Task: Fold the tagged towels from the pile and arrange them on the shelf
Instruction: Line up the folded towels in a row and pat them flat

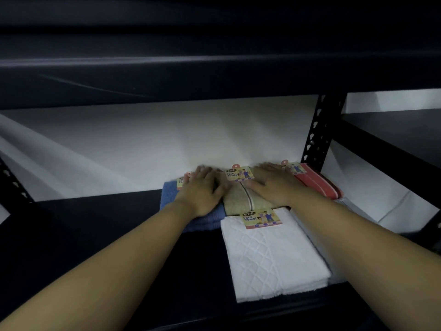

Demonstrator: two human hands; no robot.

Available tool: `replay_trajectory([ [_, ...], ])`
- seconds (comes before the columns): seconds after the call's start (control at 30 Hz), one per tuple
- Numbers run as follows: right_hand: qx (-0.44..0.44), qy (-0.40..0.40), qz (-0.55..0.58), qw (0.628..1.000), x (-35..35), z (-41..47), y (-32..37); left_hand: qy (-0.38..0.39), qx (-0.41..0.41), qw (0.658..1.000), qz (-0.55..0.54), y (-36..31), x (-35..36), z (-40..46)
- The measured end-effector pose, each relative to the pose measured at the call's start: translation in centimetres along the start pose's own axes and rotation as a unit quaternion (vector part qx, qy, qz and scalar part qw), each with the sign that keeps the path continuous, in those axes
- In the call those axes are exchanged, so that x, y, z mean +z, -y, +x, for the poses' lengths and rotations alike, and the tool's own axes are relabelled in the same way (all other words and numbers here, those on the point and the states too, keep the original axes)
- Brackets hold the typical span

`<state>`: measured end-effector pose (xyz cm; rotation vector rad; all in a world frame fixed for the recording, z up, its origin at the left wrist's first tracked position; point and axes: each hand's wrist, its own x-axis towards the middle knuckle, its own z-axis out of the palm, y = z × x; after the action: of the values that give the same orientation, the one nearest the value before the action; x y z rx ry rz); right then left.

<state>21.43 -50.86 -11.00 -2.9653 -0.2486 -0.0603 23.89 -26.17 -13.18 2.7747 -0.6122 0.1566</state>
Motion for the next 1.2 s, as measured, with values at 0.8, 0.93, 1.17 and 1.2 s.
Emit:
replay_trajectory([
  [0.8, 0.010, 0.035, 0.014, 0.999, 3.6, -16.0, 11.4, 0.074, -0.045, 0.994, 0.063, 10.0, -2.2, -7.7],
  [0.93, 0.013, 0.028, 0.018, 0.999, 4.1, -15.4, 15.4, 0.076, -0.041, 0.995, 0.057, 13.9, -3.6, -10.8],
  [1.17, -0.003, 0.016, 0.032, 0.999, 5.4, -11.9, 22.7, 0.095, -0.052, 0.993, 0.052, 19.7, -6.4, -16.2],
  [1.2, -0.002, 0.019, 0.034, 0.999, 5.7, -11.2, 23.7, 0.097, -0.058, 0.992, 0.051, 20.6, -6.7, -17.0],
])
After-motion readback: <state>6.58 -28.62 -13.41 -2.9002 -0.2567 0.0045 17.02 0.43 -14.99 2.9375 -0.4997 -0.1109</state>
